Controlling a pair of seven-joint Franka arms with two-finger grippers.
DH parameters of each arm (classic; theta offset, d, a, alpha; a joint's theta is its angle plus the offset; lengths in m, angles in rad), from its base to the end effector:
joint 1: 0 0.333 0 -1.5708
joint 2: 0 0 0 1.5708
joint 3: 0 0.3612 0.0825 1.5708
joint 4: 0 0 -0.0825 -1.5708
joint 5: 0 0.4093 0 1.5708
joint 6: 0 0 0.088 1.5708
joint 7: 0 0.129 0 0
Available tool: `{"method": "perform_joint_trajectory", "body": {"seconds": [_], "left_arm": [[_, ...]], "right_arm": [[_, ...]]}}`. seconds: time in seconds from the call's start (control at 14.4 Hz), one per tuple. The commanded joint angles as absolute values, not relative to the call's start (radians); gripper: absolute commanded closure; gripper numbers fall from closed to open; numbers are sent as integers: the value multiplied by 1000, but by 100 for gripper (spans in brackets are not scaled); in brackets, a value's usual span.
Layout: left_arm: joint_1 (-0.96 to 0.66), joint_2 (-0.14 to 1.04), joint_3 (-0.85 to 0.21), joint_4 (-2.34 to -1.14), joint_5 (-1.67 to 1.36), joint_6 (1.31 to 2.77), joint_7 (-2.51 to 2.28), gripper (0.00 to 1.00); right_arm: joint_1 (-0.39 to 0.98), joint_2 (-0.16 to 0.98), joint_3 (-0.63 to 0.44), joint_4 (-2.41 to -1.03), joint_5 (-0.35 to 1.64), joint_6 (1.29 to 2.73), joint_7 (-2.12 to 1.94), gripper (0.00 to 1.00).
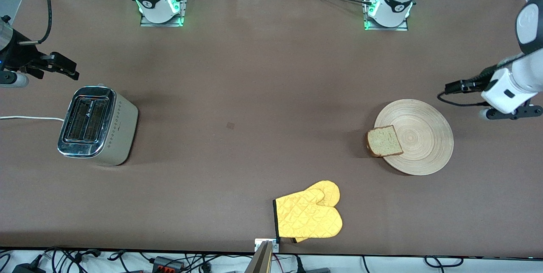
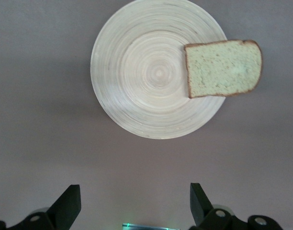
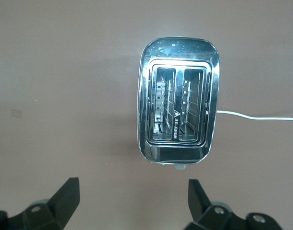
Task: Move plate and put bread in toaster
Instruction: 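Reach the left gripper down to the rim of the wooden plate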
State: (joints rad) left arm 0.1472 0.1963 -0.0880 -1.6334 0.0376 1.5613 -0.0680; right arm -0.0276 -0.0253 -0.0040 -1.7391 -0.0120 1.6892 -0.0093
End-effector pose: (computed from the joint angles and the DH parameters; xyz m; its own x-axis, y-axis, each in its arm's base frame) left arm 0.6171 0.0454 0.4989 0.9572 0.1222 -0.2625 0.1166 -0.9925 -0.0371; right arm 0.5747 -0.0196 0.5884 0.9995 -0.0209 -0.0247 -0.0206 -0.9997 0.0115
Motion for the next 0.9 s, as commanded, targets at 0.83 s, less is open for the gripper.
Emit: {"method": "perform_joint_trajectory", "body": {"seconds": [0.83], "left_arm": [[575, 679, -94, -1473, -533, 1655, 477, 0]], "right_arm": [[-37, -9, -5, -1698, -18, 1674, -2, 0]]}}
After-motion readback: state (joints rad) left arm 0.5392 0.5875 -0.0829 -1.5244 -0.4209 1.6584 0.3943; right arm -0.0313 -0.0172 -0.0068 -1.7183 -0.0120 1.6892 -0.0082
